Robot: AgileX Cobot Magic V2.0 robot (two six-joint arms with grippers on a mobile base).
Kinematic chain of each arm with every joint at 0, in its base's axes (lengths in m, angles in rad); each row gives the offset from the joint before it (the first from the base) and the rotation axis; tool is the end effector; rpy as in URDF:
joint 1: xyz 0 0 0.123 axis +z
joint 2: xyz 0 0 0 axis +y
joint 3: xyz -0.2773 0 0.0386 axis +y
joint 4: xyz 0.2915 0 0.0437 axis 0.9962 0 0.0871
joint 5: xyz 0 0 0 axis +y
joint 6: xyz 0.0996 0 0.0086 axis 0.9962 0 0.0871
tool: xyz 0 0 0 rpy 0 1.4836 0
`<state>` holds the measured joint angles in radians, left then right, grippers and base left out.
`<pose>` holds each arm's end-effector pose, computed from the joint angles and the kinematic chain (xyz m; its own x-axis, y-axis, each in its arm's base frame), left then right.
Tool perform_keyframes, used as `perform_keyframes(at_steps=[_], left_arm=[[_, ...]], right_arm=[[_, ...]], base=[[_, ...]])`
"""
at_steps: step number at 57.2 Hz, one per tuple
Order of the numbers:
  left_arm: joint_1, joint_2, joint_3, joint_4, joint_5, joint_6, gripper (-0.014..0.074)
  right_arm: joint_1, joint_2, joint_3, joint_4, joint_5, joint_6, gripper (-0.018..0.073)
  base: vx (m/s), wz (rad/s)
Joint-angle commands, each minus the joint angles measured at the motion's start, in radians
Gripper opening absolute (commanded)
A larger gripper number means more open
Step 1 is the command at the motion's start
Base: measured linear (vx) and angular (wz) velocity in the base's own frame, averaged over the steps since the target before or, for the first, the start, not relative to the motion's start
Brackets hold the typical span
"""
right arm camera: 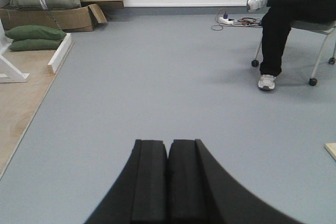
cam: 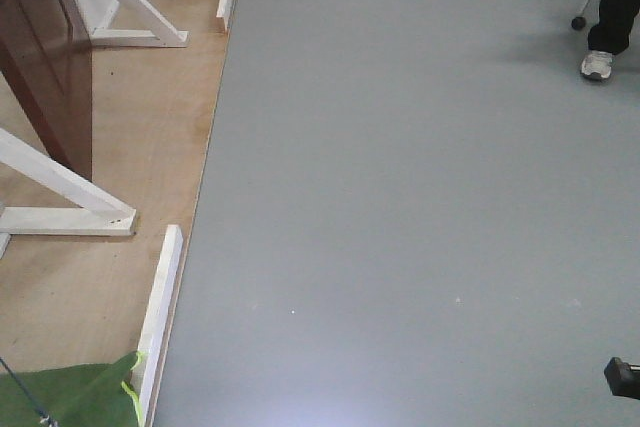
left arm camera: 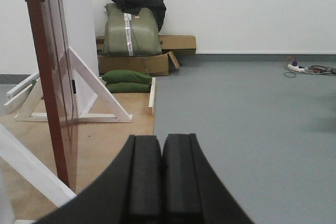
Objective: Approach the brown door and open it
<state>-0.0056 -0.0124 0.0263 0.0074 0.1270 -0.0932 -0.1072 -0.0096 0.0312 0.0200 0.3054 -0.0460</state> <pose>0.1141 -0.0005 0.1923 -0.0539 -0.0855 -0.9949 0.0000 0.9963 -0.0856 0.1112 -0.0114 0.1725 -0.2387 -0.0014 -0.9711 0.0948 0.9952 -0.0247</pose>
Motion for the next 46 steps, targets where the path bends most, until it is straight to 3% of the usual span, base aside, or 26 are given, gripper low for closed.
perform_keyframes(at_steps=[1,46], left_arm=[[0.002,-0.013,-0.016,0.0,-0.073,-0.008,-0.0003],[0.002,-0.013,-0.016,0.0,-0.073,-0.008,-0.0003]], right_arm=[[-0.005,-0.014,0.007,-0.007,-0.082,-0.006,0.0],[-0.005,-0.014,0.007,-0.007,-0.082,-0.006,0.0]], base=[[0.4,0.02],[0.39,0.01]])
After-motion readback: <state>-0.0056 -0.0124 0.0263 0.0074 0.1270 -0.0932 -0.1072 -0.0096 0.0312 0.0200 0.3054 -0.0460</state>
